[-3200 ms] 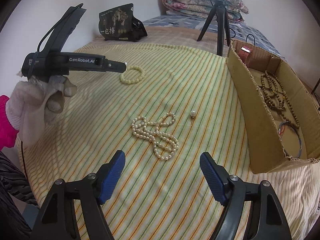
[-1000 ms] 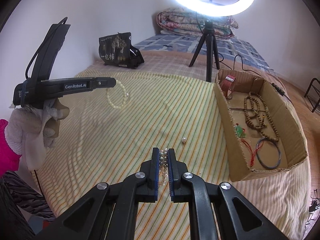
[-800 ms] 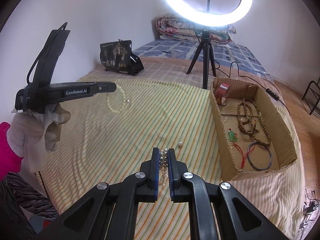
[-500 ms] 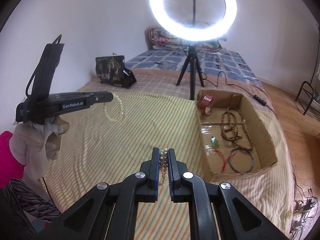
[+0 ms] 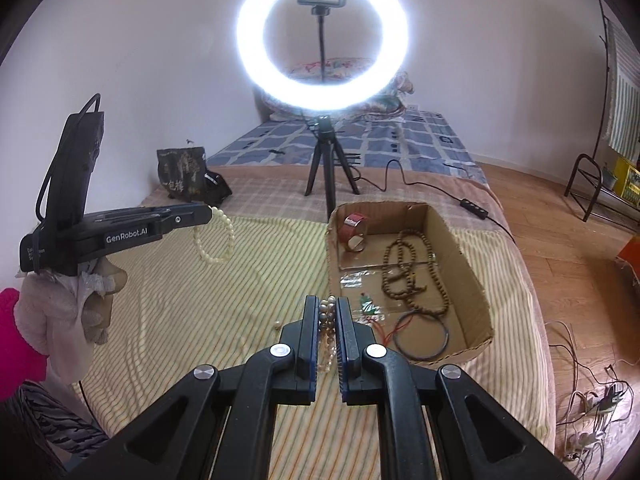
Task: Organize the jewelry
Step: 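Lift the bracelet and pearl necklace and carry them over the box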
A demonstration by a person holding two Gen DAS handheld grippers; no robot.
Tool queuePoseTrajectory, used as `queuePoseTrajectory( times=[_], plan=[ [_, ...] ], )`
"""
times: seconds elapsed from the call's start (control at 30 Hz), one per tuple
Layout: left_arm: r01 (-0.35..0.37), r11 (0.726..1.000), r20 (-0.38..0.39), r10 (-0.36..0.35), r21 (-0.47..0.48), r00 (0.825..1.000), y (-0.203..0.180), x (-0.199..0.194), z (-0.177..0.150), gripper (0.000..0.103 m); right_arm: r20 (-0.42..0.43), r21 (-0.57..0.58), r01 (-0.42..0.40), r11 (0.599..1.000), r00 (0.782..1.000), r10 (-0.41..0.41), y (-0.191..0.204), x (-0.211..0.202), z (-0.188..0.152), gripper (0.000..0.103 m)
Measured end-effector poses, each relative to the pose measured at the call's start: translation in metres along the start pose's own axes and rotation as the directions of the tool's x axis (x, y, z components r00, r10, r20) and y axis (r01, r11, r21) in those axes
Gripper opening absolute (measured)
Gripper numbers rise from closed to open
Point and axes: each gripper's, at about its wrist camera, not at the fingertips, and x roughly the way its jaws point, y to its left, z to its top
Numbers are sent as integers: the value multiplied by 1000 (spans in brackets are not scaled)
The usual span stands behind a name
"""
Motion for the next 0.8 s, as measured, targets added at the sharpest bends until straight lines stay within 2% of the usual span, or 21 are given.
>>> queuePoseTrajectory(
  times=[0.3, 0.8],
  plan=[
    [30, 999, -7, -29, 17, 1000, -27, 24, 14, 5, 7, 22, 21, 1000, 1000, -21, -25, 8, 11, 5],
    [66, 996, -43, -64, 55, 997, -64, 77, 29, 5, -38, 69, 36, 997, 999, -34, -65, 34, 10, 5]
  ],
)
